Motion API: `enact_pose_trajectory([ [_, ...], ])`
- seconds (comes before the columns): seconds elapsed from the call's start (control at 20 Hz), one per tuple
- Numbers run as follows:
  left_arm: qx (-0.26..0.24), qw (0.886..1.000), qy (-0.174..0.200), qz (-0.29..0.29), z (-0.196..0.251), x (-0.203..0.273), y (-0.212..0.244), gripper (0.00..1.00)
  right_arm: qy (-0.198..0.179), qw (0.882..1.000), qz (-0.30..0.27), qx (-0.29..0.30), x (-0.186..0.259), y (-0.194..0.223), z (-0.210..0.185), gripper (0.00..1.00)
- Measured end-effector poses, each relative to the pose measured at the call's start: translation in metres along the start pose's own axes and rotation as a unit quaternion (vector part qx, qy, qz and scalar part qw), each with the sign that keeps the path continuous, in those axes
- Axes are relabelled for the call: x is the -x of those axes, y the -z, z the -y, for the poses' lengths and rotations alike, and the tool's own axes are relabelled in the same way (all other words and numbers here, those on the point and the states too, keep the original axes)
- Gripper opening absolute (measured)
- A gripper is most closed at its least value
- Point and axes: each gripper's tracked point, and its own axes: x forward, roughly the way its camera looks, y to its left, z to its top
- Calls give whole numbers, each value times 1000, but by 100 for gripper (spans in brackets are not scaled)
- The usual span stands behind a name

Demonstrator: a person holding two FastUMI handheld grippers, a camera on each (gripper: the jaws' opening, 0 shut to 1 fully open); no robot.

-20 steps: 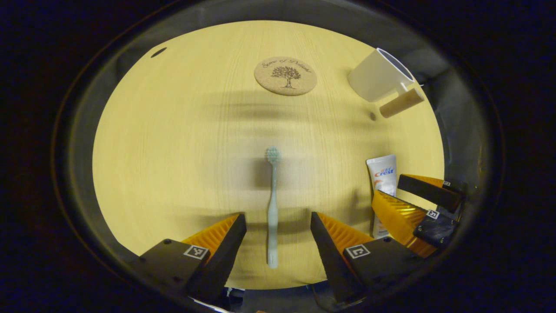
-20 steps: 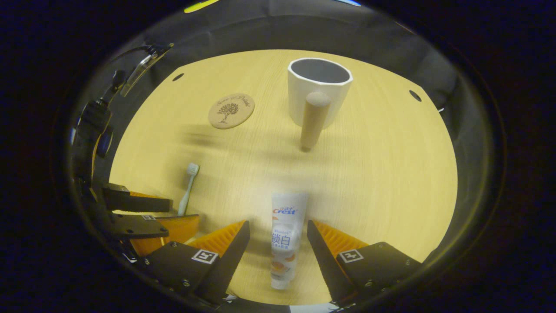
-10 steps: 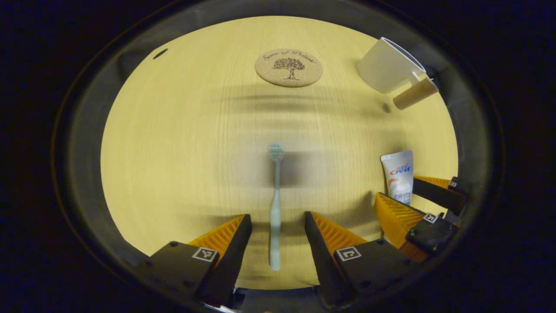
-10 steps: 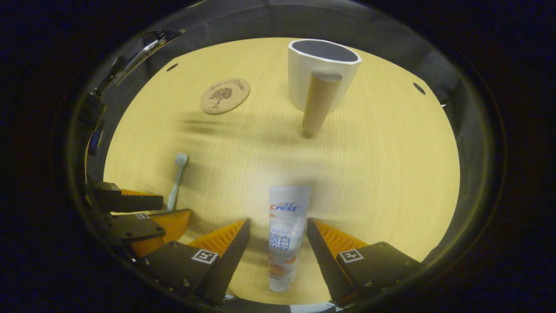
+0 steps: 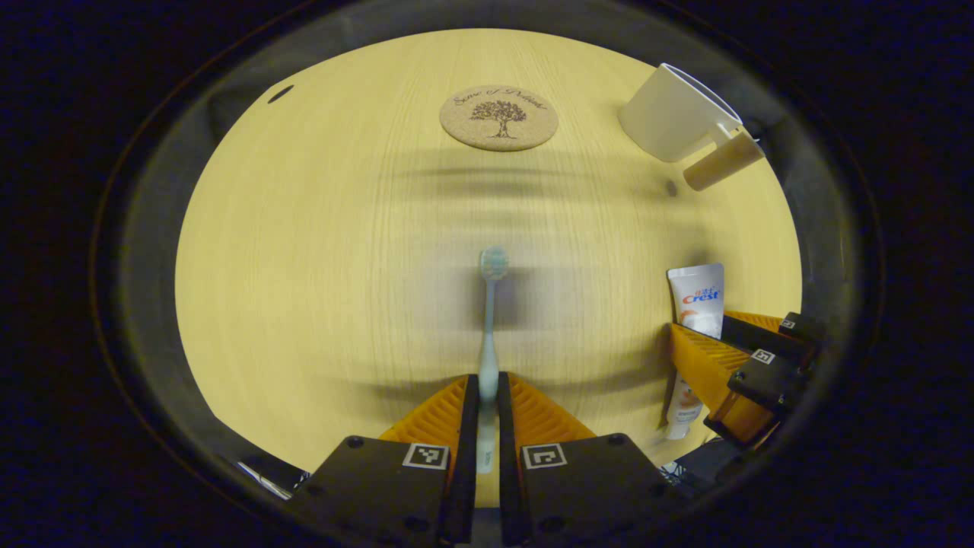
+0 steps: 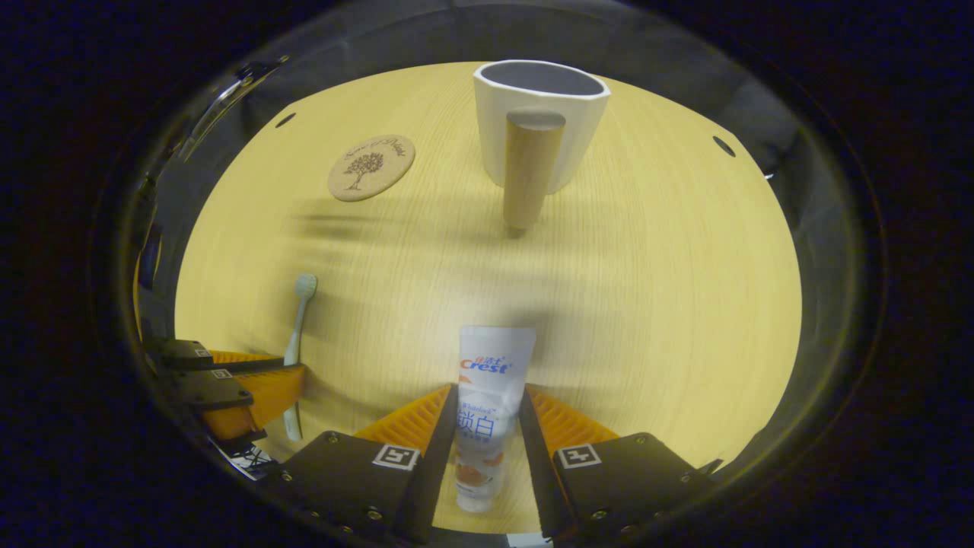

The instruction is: Put the toothbrush and toothpaste on the desktop into the cup, then pick up the cup and place it on the coaster on the desktop.

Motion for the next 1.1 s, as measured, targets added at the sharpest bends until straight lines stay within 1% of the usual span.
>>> enact_pose_trajectory([
  [0.05, -2, 1000, -2, -1, 0, 2, -1, 16, -1, 1000, -3, 0, -1, 1, 0, 45],
  [0.1, -6, 1000, -1, 0, 0, 3, -1, 13, -4, 1000, -1, 0, 0, 0, 1, 45],
  [0.15, -8, 1000, 1, 1, 0, 3, -1, 16, -6, 1000, -1, 1, 1, 0, 0, 44],
  [0.2, -4, 1000, 3, 5, 0, 4, -1, 16, -8, 1000, 1, 0, 1, 0, 0, 42],
  [0.25, -4, 1000, 7, 8, 0, 4, -2, 11, -12, 1000, 2, -2, 1, 0, 0, 43],
  [0.4, 5, 1000, 17, 20, -2, 5, -2, 12, -26, 999, 15, -19, 5, -3, 0, 42],
  [0.6, 18, 998, 36, 47, 0, 12, -3, 12, -41, 998, 38, -26, 14, -6, 1, 42],
  [0.7, 17, 996, 51, 67, 3, 18, -3, 12, -52, 997, 57, -24, 20, -8, 0, 42],
  [0.75, 13, 995, 55, 81, 3, 20, -5, 14, -56, 996, 67, -23, 23, -9, -1, 42],
  [0.8, 7, 994, 60, 96, 4, 23, -7, 11, -60, 995, 78, -21, 27, -9, -1, 42],
  [0.85, 3, 992, 66, 112, 5, 26, -11, 11, -64, 994, 91, -19, 31, -10, -1, 42],
  [1.05, 5, 983, 86, 160, 10, 35, -20, 11, -75, 986, 145, -23, 46, -10, -2, 42],
  [1.1, 5, 981, 90, 171, 12, 38, -22, 14, -77, 984, 160, -25, 52, -11, -2, 42],
])
